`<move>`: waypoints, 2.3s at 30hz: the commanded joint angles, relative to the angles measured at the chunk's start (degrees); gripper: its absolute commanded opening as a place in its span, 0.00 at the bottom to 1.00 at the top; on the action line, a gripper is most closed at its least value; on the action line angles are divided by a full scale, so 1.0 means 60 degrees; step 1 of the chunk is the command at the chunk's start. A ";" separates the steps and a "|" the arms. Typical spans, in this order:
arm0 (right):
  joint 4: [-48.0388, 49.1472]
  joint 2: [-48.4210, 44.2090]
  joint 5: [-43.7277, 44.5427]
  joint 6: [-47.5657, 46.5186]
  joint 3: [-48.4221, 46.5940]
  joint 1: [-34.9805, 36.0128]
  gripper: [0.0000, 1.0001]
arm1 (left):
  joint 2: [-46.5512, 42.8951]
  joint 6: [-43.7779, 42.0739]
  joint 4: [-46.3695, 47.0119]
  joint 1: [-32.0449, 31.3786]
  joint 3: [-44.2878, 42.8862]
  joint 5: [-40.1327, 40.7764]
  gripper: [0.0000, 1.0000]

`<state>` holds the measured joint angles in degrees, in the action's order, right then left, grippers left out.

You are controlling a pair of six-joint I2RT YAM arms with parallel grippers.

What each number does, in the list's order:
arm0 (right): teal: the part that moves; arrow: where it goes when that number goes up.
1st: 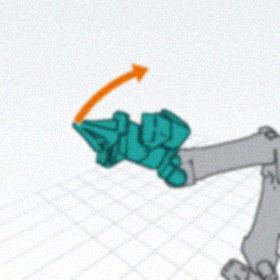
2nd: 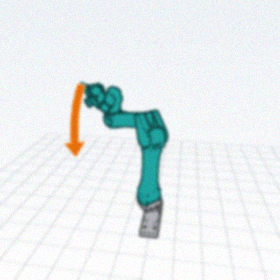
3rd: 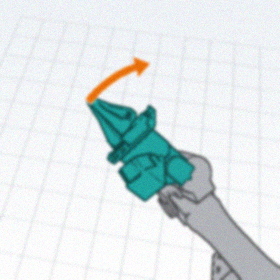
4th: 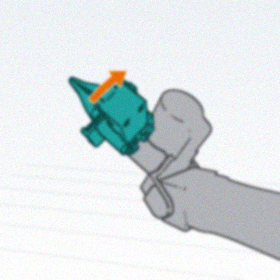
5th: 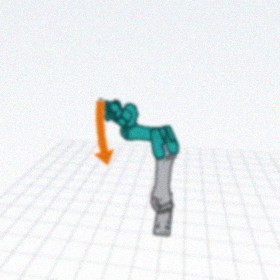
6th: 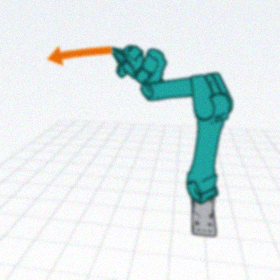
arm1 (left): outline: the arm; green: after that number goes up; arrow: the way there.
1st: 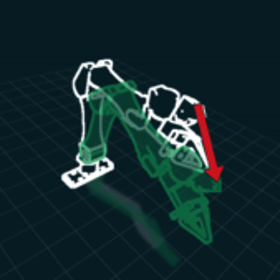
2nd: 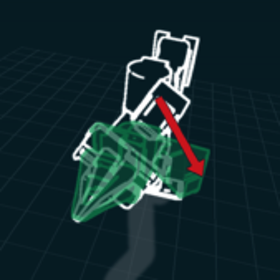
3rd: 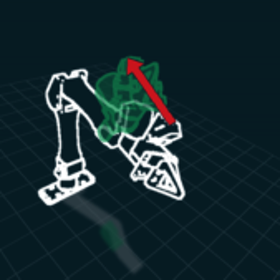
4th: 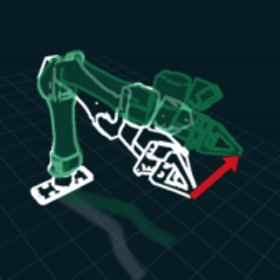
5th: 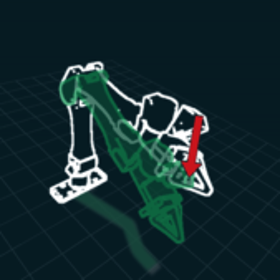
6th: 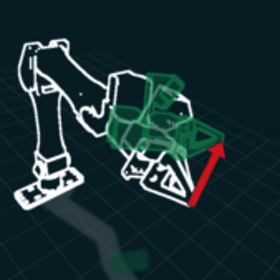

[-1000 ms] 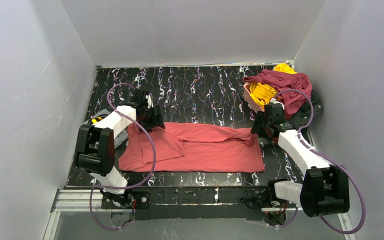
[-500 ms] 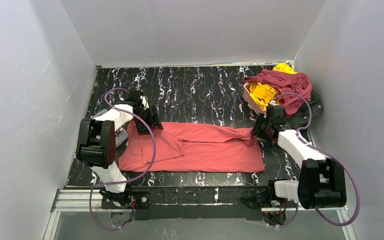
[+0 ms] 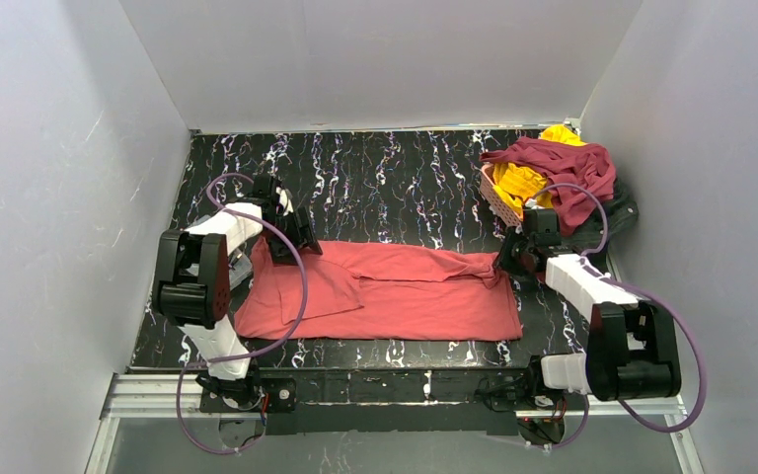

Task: Fold and stack the mixed laundry pile
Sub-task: Fold the T-shirt at the center of the board.

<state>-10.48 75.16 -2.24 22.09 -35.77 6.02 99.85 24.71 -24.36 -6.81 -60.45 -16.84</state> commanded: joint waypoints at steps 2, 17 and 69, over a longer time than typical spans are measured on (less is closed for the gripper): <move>-0.0233 -0.0857 0.0304 -0.0342 -0.0390 -0.0029 0.13 | 0.0898 -0.0219 -0.0208 0.0080 -0.0388 0.0299 0.67; -0.2668 -0.2804 0.0540 -0.0277 -0.0298 -0.0032 0.12 | 0.1915 -0.0381 -0.0327 0.0153 -0.1197 0.0457 0.66; -0.5276 -0.1999 0.0953 0.0797 -0.2061 0.2434 0.57 | 0.3522 -0.1228 -0.1218 0.0563 -0.4076 0.0952 0.64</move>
<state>-46.68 64.71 -0.05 25.15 -45.93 20.34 118.10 19.92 -31.73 -4.95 -85.41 -17.08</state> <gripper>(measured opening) 0.568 0.633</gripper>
